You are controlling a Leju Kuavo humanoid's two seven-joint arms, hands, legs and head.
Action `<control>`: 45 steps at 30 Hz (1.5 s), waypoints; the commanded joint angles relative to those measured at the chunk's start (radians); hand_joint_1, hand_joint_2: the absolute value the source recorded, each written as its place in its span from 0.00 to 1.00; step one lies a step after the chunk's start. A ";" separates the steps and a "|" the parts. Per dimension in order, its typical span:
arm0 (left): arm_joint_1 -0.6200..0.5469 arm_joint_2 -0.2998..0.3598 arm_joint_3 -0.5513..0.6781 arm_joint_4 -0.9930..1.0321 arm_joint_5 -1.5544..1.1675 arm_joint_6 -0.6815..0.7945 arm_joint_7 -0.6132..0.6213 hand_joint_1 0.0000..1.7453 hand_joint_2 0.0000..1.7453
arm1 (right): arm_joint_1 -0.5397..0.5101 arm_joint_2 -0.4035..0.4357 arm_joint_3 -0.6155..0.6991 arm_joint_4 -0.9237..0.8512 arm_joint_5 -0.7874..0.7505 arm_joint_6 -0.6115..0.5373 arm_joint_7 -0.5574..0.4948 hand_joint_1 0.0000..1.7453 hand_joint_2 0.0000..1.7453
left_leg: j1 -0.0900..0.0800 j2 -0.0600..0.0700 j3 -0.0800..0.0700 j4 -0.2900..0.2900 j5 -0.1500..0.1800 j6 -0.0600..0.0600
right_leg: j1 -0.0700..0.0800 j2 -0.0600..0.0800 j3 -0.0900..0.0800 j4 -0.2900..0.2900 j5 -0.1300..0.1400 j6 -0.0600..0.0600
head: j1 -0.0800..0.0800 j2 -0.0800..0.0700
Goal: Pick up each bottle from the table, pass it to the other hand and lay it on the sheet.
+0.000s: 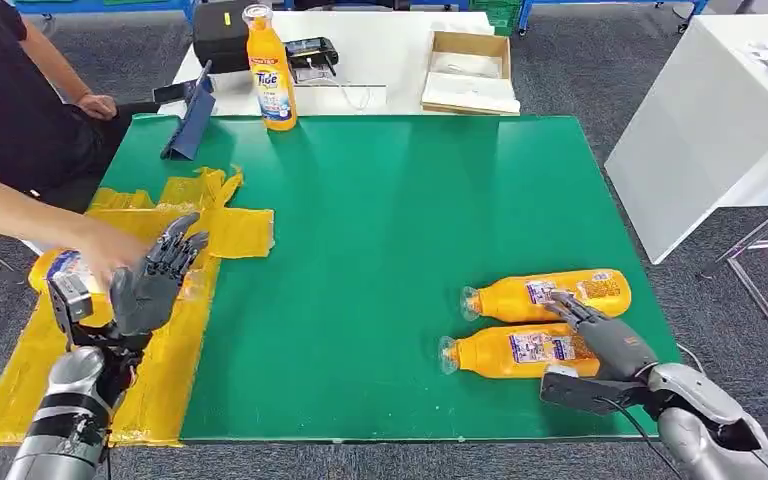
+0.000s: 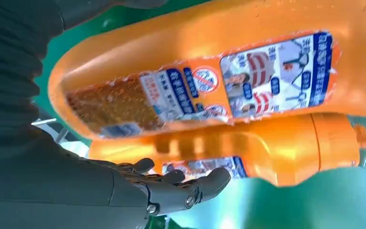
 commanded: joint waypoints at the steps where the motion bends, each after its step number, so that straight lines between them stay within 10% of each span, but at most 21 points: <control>1: -0.051 -0.017 -0.017 0.083 0.010 -0.003 0.006 0.00 0.00 | -0.045 0.017 0.081 0.109 0.004 0.015 0.004 0.00 1.00 | 0.001 -0.001 0.003 -0.001 -0.001 -0.001 | 0.001 0.001 0.003 -0.001 -0.001 -0.001 | 0.000 0.000; 3: -0.056 -0.012 -0.018 0.090 0.014 -0.008 0.006 0.00 0.00 | -0.040 -0.013 0.095 0.108 0.002 0.036 0.015 0.00 1.00 | 0.001 -0.002 0.003 -0.001 -0.001 -0.001 | 0.001 0.000 0.004 -0.001 -0.001 -0.002 | 0.000 0.000; 4: -0.060 -0.012 -0.019 0.095 0.021 -0.016 0.007 0.00 0.00 | -0.036 -0.026 0.100 0.112 0.005 0.041 0.018 0.35 1.00 | 0.000 -0.002 0.001 0.000 0.000 -0.001 | 0.000 0.000 0.002 -0.001 -0.001 -0.001 | 0.000 0.000; 18: -0.063 -0.012 -0.019 0.097 0.021 -0.016 0.007 0.00 0.00 | -0.035 -0.027 0.101 0.114 0.005 0.040 0.019 0.35 1.00 | 0.000 -0.001 0.001 0.000 0.000 -0.001 | 0.000 0.000 0.001 -0.001 0.000 -0.001 | 0.000 0.000; 19: -0.067 -0.012 -0.021 0.103 0.023 -0.017 0.009 0.00 0.00 | -0.038 -0.036 0.112 0.117 0.002 0.057 0.025 1.00 1.00 | 0.001 -0.002 0.003 -0.001 -0.001 -0.001 | 0.001 0.000 0.003 -0.001 -0.001 -0.001 | 0.000 0.000; 24: -0.138 -0.017 -0.054 0.172 0.041 -0.048 0.016 0.00 0.00 | 0.023 -0.117 0.178 0.163 -0.021 0.154 0.044 1.00 1.00 | 0.001 -0.008 0.003 0.000 0.000 -0.001 | 0.001 -0.005 0.004 -0.001 -0.002 -0.001 | -0.001 0.000; 31: -0.227 -0.047 -0.144 0.256 0.058 -0.042 0.025 0.00 0.00 | 0.012 0.323 0.226 0.802 0.192 -0.124 0.068 1.00 1.00 | 0.010 -0.005 0.020 -0.006 -0.001 -0.002 | 0.010 -0.003 0.022 -0.015 0.002 -0.003 | 0.000 0.000; 36: -0.227 -0.044 -0.146 0.251 0.064 -0.042 0.029 0.00 0.00 | -0.009 0.325 0.220 0.816 0.196 -0.123 0.068 1.00 1.00 | 0.030 0.034 0.047 0.004 -0.032 -0.008 | 0.029 0.021 0.039 -0.018 -0.029 -0.016 | 0.002 0.000; 39: -0.225 -0.043 -0.145 0.250 0.065 -0.043 0.029 0.00 0.00 | -0.010 0.320 0.219 0.813 0.197 -0.121 0.064 1.00 1.00 | 0.036 0.032 0.023 0.013 -0.033 -0.009 | 0.034 0.015 0.024 -0.008 -0.052 -0.016 | 0.001 0.000; 45: -0.225 -0.043 -0.145 0.250 0.065 -0.043 0.029 0.00 0.00 | -0.010 0.320 0.219 0.813 0.197 -0.121 0.064 1.00 1.00 | 0.040 0.042 0.034 0.004 -0.019 -0.012 | 0.037 0.016 0.032 -0.014 -0.062 -0.015 | 0.002 0.000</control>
